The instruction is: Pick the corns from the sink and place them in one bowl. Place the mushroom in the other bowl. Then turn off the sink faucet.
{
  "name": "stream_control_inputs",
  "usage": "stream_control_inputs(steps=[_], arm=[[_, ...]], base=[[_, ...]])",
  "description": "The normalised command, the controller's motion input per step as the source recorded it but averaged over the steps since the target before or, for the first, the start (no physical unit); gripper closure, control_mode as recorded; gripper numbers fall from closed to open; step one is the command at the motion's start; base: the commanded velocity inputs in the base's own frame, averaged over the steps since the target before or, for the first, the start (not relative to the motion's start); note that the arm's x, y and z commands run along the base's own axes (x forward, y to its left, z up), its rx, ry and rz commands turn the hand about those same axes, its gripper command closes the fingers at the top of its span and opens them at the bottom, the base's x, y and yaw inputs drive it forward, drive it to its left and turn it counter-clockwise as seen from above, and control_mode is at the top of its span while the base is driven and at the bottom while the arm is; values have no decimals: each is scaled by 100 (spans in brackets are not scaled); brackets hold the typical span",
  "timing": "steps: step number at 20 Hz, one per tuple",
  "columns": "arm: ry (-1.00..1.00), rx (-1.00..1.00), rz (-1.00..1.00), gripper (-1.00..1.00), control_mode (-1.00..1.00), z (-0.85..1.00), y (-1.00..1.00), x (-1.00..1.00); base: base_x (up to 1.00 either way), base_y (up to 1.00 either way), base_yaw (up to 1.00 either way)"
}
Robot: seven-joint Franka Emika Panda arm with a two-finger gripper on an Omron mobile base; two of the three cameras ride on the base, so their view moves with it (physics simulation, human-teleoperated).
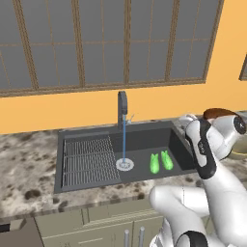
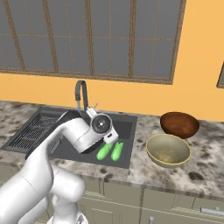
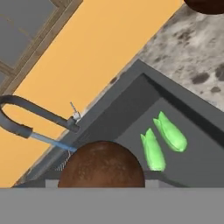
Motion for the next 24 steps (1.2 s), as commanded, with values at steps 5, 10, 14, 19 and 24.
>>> stream_control_inputs(steps=[5,10,14,19,24], arm=[[34,-13,-23,100,-100,3,-49,-9],[23,-9,-6,100,-100,12,-70,-4],[10,-12,-4,100,-100,23,-61,0],[2,-5,0,100,-100,38,-54,21],[1,-2,0,100,-100,23,-57,46]], base=[[0,0,0],[0,0,0],[0,0,0],[0,0,0],[0,0,0]])
